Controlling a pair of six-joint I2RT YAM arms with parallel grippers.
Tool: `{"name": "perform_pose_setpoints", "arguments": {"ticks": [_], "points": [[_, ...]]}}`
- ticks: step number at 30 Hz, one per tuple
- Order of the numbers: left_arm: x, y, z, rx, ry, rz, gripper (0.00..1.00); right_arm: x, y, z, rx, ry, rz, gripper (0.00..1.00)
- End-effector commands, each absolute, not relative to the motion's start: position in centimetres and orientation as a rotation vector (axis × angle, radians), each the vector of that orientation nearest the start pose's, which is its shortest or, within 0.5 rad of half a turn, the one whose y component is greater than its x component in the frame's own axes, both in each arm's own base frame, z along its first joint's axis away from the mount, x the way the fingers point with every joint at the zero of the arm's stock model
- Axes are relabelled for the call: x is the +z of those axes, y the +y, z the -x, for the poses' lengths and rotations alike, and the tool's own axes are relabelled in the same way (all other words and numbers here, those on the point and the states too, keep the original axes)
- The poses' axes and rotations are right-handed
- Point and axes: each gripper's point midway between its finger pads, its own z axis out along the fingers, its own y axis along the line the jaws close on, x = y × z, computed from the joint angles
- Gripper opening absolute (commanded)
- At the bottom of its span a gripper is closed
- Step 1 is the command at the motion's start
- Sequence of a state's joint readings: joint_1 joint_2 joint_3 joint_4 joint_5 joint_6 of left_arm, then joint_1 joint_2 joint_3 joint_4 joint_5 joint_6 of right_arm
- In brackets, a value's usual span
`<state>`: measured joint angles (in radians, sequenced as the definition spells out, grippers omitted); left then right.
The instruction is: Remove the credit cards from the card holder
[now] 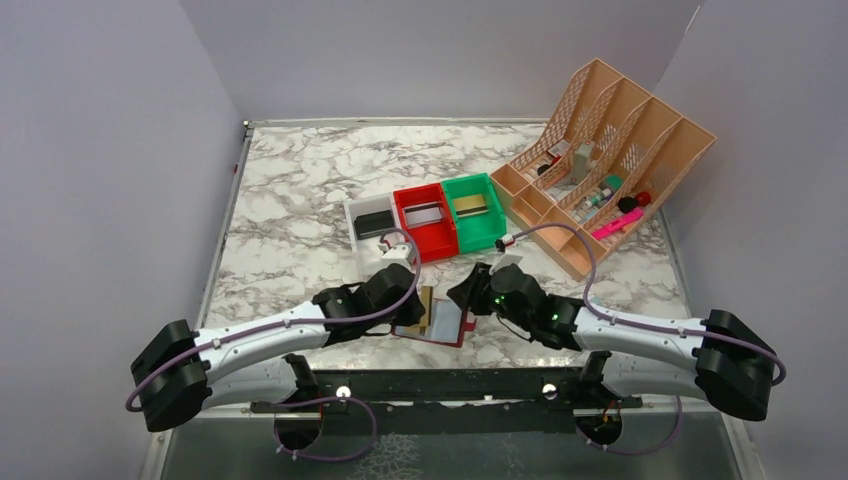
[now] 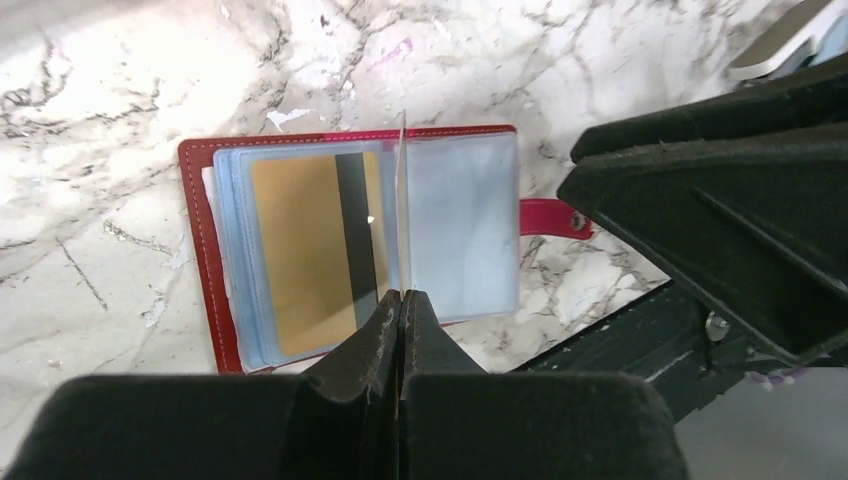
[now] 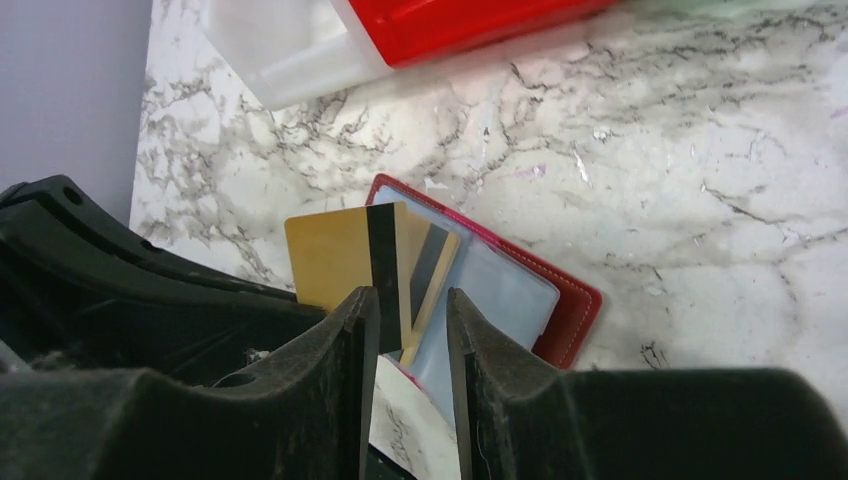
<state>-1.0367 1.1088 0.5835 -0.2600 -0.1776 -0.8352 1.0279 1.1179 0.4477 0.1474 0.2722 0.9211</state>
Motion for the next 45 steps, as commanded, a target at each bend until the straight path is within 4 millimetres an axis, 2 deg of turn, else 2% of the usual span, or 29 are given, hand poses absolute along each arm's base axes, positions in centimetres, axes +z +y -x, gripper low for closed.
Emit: {"name": "perform_pose_setpoints", "arguments": {"ticks": [1, 5, 8, 10, 11, 12, 14, 17, 19, 23, 27, 30, 33, 35, 40, 43, 45], "points": [[11.2, -25.7, -16.5, -0.709, 2.34, -0.14, 0.0, 11.1, 28.0, -20.0, 0.818, 2.15, -0.032, 0.37], [11.9, -25.0, -16.7, -0.711, 2.301, -0.129, 0.0, 10.2, 28.9, -19.0, 0.905, 2.169, -0.035, 0.44], [11.9, -24.6, -16.7, -0.706, 2.287, -0.119, 0.0, 9.2, 28.7, -18.4, 0.953, 2.167, -0.048, 0.56], [11.7, -24.3, -17.0, -0.681, 2.282, -0.116, 0.0, 9.4, 28.4, -18.4, 0.957, 2.133, -0.03, 0.9], [11.7, -24.3, -17.3, -0.666, 2.277, -0.132, 0.0, 9.6, 28.3, -18.5, 0.947, 2.125, -0.012, 0.99], [11.9, -24.3, -17.5, -0.654, 2.269, -0.163, 0.0, 9.9, 28.2, -18.6, 0.937, 2.117, -0.009, 1.0], [12.6, -24.6, -18.0, -0.66, 2.255, -0.225, 0.0, 10.2, 27.9, -18.9, 0.917, 2.102, 0.004, 1.0], [13.7, -25.5, -18.3, -0.758, 2.24, -0.258, 0.0, 10.5, 28.1, -18.5, 0.956, 2.082, 0.024, 1.0], [13.8, -25.8, -18.2, -0.837, 2.233, -0.259, 0.0, 11.2, 28.7, -17.9, 1.024, 2.045, 0.066, 1.0], [13.6, -25.1, -18.3, -0.936, 2.223, -0.241, 0.0, 12.2, 29.4, -17.1, 1.116, 1.994, 0.122, 0.97], [14.6, -24.2, -18.4, -0.982, 2.168, -0.241, 0.0, 12.3, 29.8, -17.6, 1.096, 2.01, 0.119, 0.93], [15.5, -24.0, -18.3, -1.024, 2.109, -0.247, 0.0, 13.4, 31.0, -18.0, 1.154, 1.991, 0.178, 0.9], [15.8, -23.9, -18.3, -1.05, 2.08, -0.261, 0.0, 13.4, 30.8, -20.1, 1.104, 2.008, 0.138, 0.85], [16.0, -24.0, -18.5, -1.074, 2.061, -0.265, 0.0, 13.6, 30.9, -20.9, 1.143, 2.018, 0.165, 0.81], [16.2, -24.7, -18.4, -1.194, 2.019, -0.274, 0.0, 16.0, 32.5, -20.2, 1.346, 1.933, 0.305, 0.77], [16.9, -25.2, -18.2, -1.275, 1.983, -0.304, 0.0, 15.9, 33.3, -20.1, 1.393, 1.939, 0.339, 0.71], [17.2, -25.4, -18.0, -1.294, 1.974, -0.339, 0.0, 15.5, 33.2, -20.8, 1.399, 1.942, 0.285, 0.63]]}}
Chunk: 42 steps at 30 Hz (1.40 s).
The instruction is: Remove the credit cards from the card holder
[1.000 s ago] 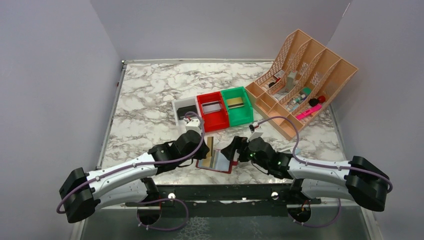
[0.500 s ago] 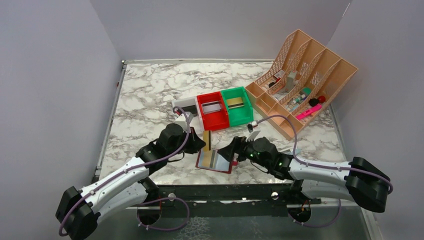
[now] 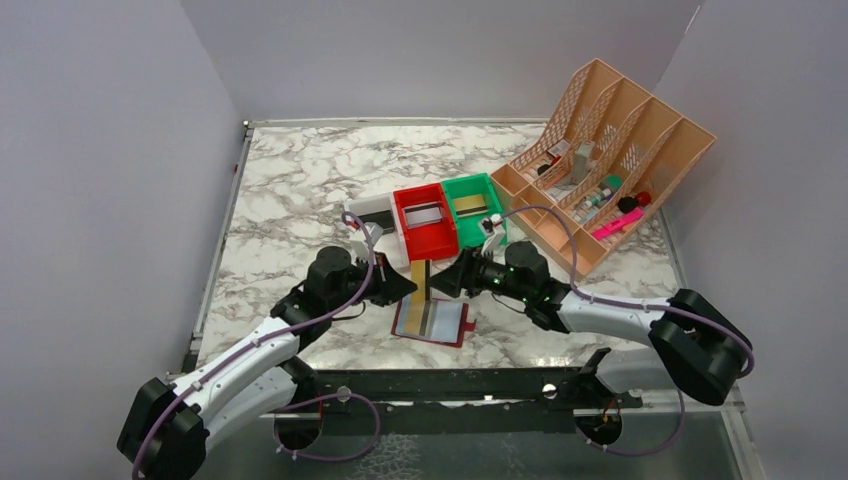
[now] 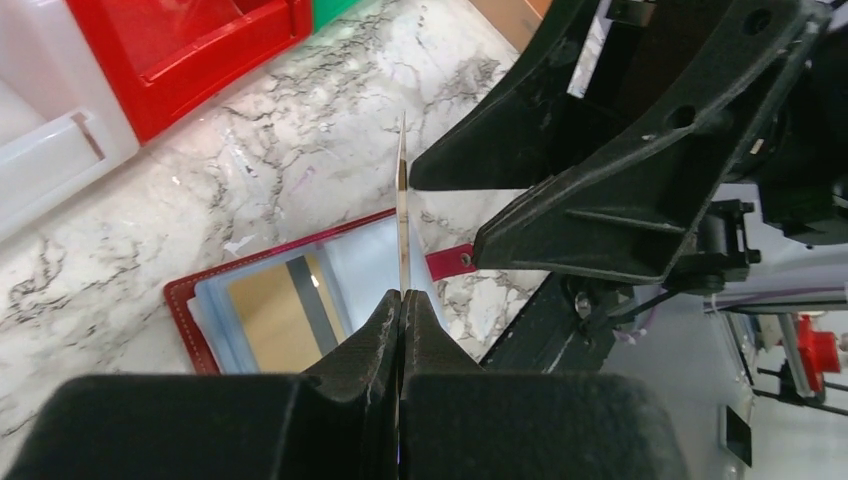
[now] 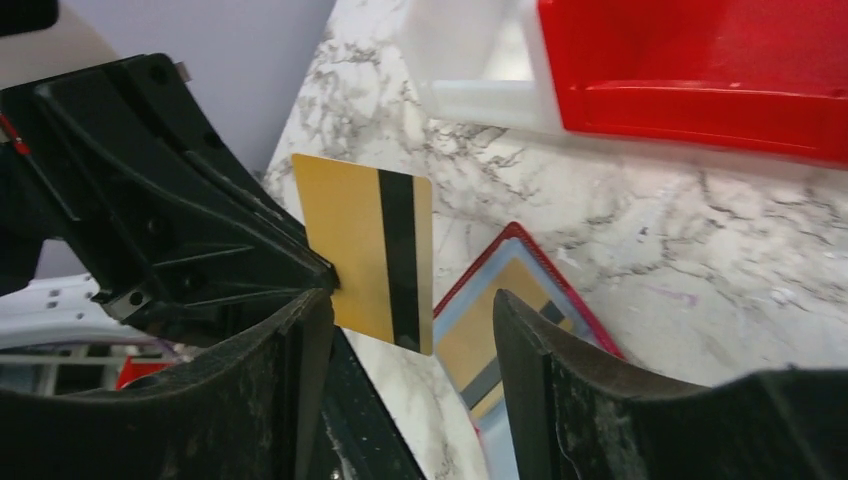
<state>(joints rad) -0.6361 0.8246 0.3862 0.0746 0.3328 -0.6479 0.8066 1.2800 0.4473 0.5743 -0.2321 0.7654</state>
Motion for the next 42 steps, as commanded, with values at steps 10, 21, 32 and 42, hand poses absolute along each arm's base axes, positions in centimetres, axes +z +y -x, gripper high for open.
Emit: {"name": "perform_pose_setpoints", "arguments": {"ticks": [10, 21, 32, 42], "points": [[18.8, -25.9, -17.9, -1.366, 1.911, -0.399, 0.0, 15.4, 32.9, -20.9, 1.499, 1.868, 0.289, 0.52], [19.8, -26.3, -17.9, -1.443, 1.884, -0.403, 0.0, 17.8, 31.8, -19.5, 1.606, 1.774, 0.333, 0.26], [19.7, -26.4, -18.7, -1.438, 1.899, -0.382, 0.01, 19.0, 30.6, -18.4, 1.602, 1.734, 0.351, 0.11], [19.1, -25.6, -20.3, -1.32, 1.958, -0.327, 0.56, 18.8, 29.7, -19.3, 1.488, 1.774, 0.314, 0.01]]}}
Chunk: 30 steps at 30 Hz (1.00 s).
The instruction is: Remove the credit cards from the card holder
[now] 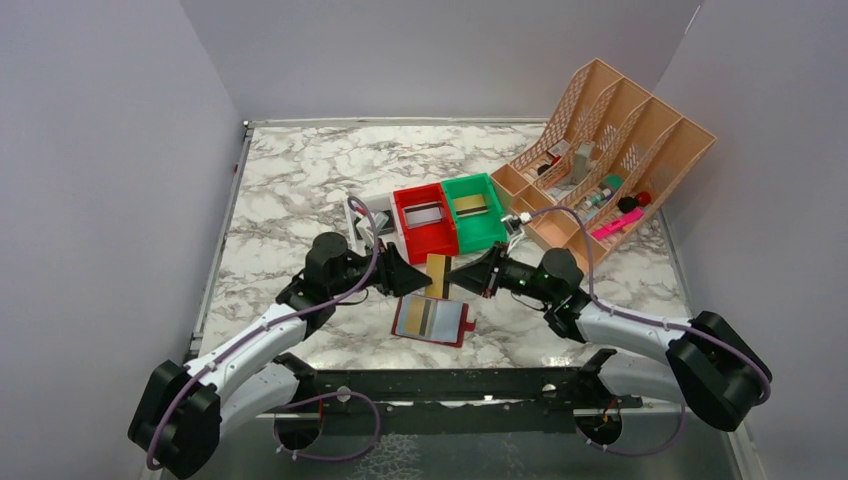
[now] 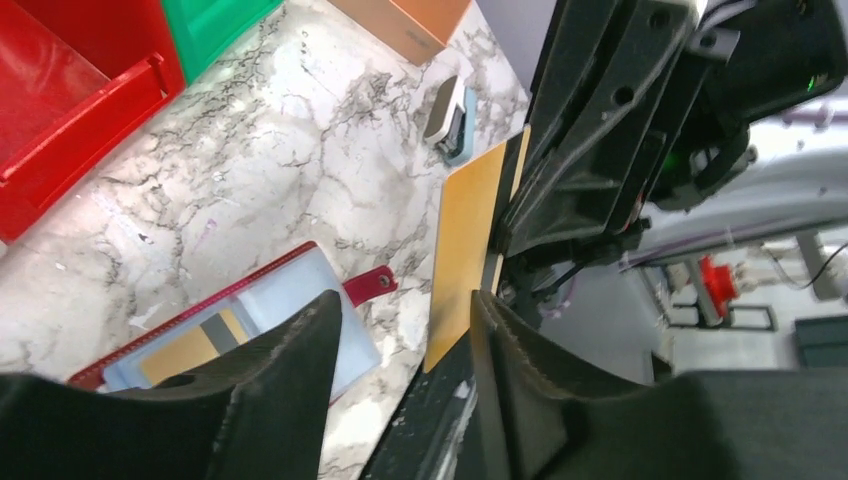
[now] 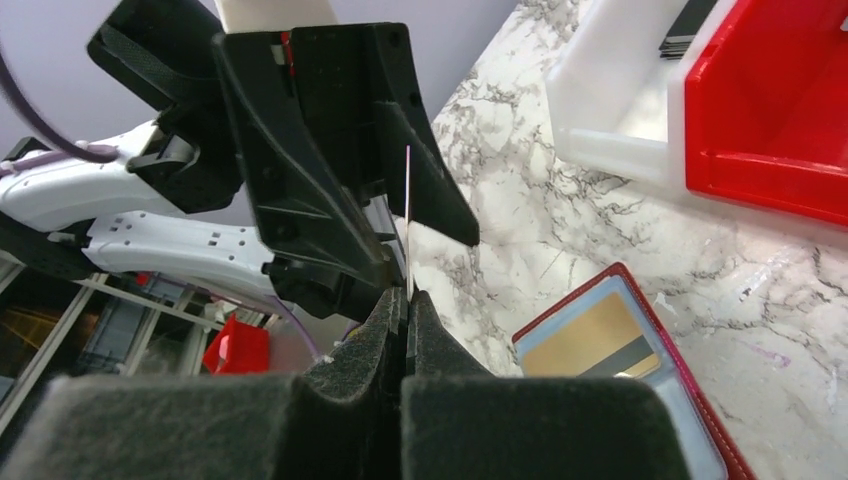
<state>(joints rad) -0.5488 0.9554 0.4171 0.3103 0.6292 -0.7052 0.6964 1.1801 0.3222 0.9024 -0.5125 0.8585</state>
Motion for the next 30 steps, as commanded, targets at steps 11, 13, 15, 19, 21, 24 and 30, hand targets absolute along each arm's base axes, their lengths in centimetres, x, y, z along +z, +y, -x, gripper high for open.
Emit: {"name": "perform_pose_setpoints", "arguments": {"ticks": [11, 13, 15, 19, 21, 24, 30], "points": [[19.4, -18.1, -23.3, -0.752, 2.057, -0.087, 0.99, 17.7, 23.7, -26.2, 0.824, 1.833, 0.176, 0.01], [20.6, -16.9, -23.5, -0.682, 2.036, -0.072, 0.99, 18.1, 22.6, -27.4, 0.709, 1.81, 0.17, 0.01], [21.2, -15.7, -23.5, -0.615, 2.021, -0.065, 0.99, 18.5, 21.6, -28.8, 0.595, 1.788, 0.175, 0.01], [21.0, -14.3, -23.5, -0.523, 2.009, -0.094, 0.99, 19.0, 20.9, -31.3, 0.395, 1.726, 0.279, 0.01], [20.1, -13.5, -23.5, -0.475, 2.024, -0.078, 0.99, 18.7, 20.9, -32.7, 0.302, 1.711, 0.34, 0.01], [19.3, -12.7, -23.3, -0.424, 2.054, -0.059, 0.99, 18.5, 21.2, -34.5, 0.162, 1.689, 0.463, 0.01], [19.2, -12.1, -23.4, -0.394, 2.059, -0.039, 0.99, 20.3, 22.0, -37.6, 0.009, 1.472, 0.546, 0.01]]}}
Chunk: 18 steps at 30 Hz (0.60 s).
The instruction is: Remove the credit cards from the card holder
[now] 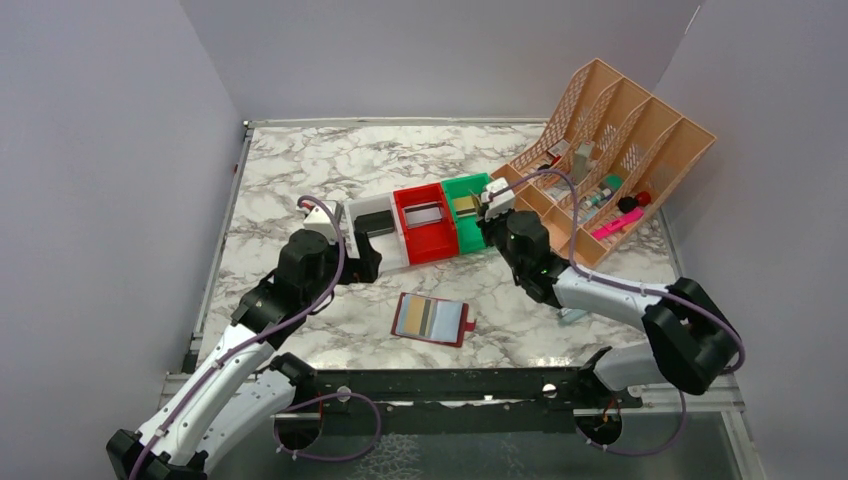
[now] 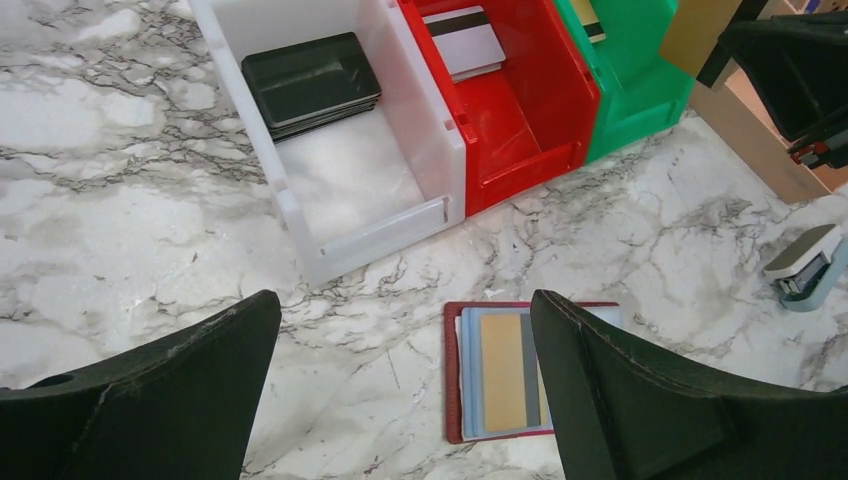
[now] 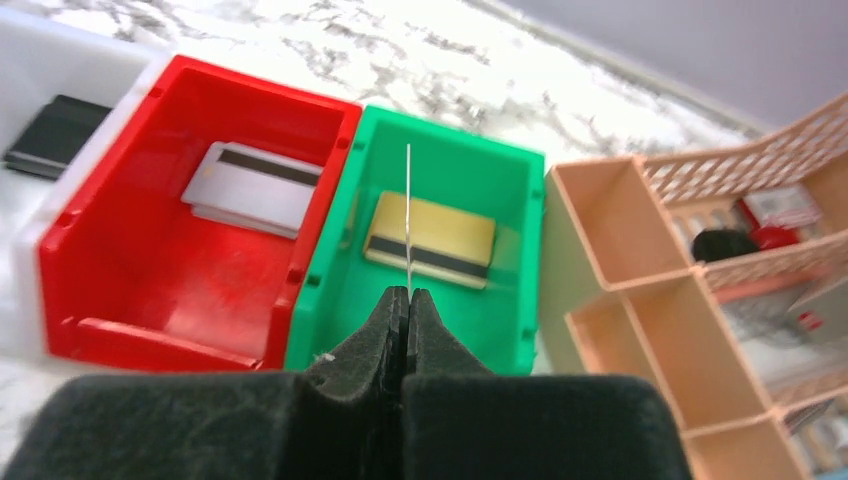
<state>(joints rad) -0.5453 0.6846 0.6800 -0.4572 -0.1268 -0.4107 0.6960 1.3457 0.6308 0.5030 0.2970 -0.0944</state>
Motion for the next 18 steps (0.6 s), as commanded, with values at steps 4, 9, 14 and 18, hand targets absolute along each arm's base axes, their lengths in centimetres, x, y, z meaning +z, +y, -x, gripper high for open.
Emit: {"name": "perform_pose_setpoints", "arguments": {"ticks": [4, 9, 14, 18], "points": [[19.1, -12.0, -23.4, -0.388, 2.061, -0.039, 0.99, 17.6, 24.3, -40.0, -0.091, 1.5, 0.766, 0.01], [19.1, -12.4, -23.3, -0.405, 2.066, -0.068, 0.99, 16.9, 24.4, -41.5, -0.201, 1.407, 0.842, 0.01], [18.9, -12.6, -23.3, -0.404, 2.081, -0.08, 0.99, 16.0, 24.7, -42.6, -0.238, 1.378, 0.902, 0.01], [18.7, -12.7, -23.3, -0.407, 2.087, -0.08, 0.99, 14.7, 24.2, -43.3, -0.287, 1.37, 0.943, 0.01]]}}
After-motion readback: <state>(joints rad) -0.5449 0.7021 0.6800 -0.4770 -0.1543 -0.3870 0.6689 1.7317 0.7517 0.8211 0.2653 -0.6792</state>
